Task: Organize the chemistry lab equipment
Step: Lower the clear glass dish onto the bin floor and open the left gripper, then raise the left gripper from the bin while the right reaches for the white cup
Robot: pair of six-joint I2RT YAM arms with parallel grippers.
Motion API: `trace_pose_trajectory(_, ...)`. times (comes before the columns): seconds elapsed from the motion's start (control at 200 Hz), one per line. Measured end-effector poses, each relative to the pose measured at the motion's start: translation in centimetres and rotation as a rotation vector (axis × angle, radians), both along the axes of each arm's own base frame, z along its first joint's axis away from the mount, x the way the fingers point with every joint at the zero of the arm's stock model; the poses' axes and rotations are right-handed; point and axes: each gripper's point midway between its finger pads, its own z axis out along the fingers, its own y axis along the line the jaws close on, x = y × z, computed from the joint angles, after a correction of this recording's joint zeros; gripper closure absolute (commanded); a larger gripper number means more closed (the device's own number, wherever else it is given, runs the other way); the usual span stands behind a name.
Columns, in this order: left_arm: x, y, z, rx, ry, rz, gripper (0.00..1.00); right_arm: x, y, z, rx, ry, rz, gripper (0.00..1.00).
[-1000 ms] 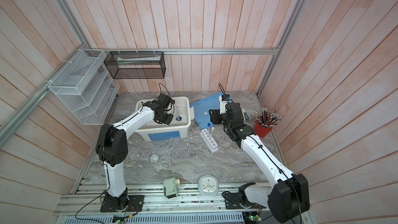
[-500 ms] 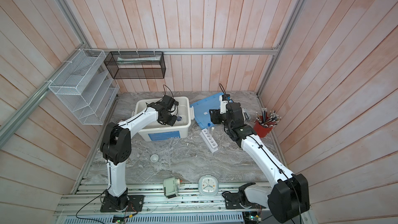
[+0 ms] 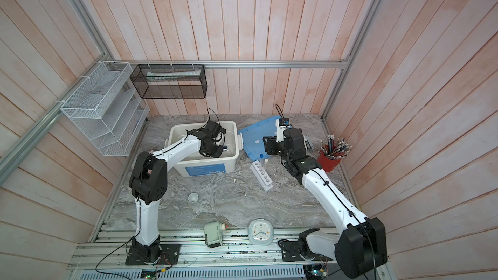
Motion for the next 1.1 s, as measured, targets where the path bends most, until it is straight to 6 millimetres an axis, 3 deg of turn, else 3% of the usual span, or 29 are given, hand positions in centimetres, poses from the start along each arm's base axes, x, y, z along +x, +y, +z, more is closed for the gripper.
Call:
trace_pose_trajectory(0.57, 0.0, -0.7, 0.4, -0.001, -0.012, -0.021, 0.59, 0.1, 0.0, 0.0, 0.007, -0.004, 0.001, 0.46)
trace_pose_trajectory(0.96, 1.0, -1.7, 3.8, -0.033, -0.083, -0.039, 0.57, 0.0, 0.1, 0.0, 0.012, -0.001, 0.009, 0.46)
trace_pose_trajectory(1.1, 0.9, -1.7, 7.3, -0.068, -0.146, -0.039, 0.54, -0.1, 0.1, 0.3, -0.003, 0.002, 0.017, 0.43)
